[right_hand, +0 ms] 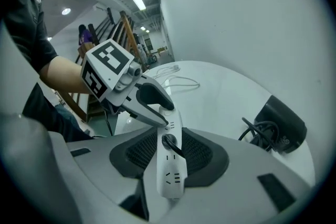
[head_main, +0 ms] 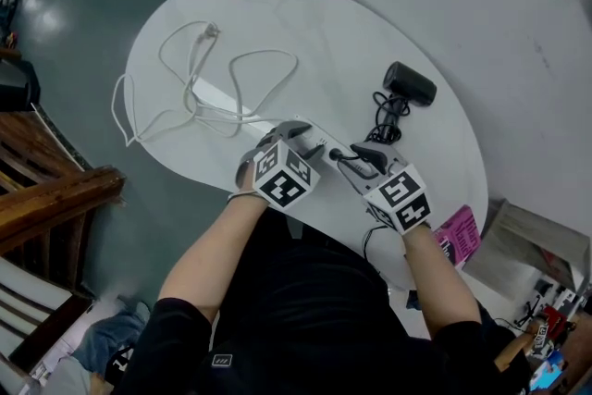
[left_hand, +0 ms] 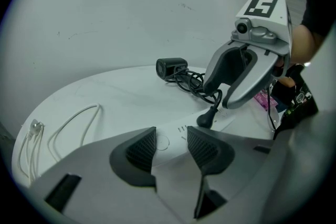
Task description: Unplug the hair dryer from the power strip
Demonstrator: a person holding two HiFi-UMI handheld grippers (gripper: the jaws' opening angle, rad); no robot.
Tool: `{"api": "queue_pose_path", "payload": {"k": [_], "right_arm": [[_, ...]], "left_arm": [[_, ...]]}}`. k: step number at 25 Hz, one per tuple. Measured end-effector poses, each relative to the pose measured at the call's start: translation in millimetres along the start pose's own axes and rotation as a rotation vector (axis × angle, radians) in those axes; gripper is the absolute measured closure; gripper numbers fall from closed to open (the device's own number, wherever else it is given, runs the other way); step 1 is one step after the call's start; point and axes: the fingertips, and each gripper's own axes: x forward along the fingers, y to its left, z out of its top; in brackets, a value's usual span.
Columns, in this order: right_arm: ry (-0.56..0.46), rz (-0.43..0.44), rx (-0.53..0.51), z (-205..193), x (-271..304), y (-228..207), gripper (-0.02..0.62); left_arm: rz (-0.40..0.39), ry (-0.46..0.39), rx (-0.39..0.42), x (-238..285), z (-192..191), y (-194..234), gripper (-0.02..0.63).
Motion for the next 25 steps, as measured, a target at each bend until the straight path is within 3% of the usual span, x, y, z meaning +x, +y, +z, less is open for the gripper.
{"api": "queue_pose_path", "payload": {"k": [8, 15, 25], "right_arm": [[0.144, 0.018, -0.156, -15, 21, 1, 0.460], [0.215, 0.082, -0.327, -20, 24, 9, 0.522], [0.210, 0.125, -0.280, -16, 16, 8, 0.535]], "left_arm": [[-0.009, -0.011, -0.021, 0, 1, 1, 0.420], [-0.004, 0.024, 0.048, 3, 1, -1, 0.404], [-0.001, 0.019, 0.058, 4, 2, -1, 0.402]]}}
